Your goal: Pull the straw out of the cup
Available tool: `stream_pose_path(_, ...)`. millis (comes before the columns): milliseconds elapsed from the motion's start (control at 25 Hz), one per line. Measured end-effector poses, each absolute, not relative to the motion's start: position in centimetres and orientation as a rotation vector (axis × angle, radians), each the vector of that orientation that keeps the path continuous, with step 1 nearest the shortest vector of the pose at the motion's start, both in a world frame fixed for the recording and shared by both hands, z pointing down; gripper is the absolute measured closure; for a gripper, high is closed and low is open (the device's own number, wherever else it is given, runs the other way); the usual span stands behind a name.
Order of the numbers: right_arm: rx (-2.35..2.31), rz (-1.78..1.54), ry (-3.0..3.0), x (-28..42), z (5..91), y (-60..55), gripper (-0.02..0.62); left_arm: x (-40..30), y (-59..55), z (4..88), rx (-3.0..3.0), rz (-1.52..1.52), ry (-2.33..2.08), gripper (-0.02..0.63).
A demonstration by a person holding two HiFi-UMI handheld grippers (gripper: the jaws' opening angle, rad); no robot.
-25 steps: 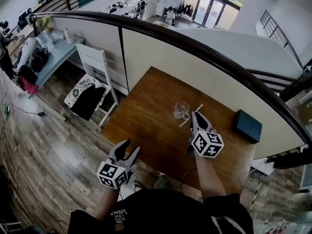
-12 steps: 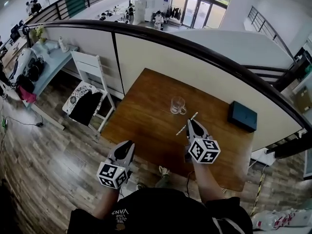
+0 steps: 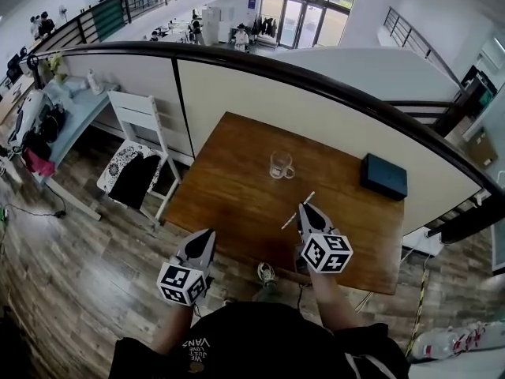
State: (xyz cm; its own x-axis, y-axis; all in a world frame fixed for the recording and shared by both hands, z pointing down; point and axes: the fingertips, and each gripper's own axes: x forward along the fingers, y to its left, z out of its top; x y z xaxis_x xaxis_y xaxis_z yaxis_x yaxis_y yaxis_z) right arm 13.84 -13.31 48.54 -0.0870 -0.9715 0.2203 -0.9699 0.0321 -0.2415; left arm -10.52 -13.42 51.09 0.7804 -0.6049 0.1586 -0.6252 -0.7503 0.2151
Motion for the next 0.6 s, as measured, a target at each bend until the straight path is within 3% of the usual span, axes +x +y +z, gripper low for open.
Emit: stream_pose_path(600, -2.104, -0.628, 2.251, 10.0, 51.3, -7.9, 0.571, -11.5, -10.5, 51.9, 2.709, 0.149, -0.91, 0.595)
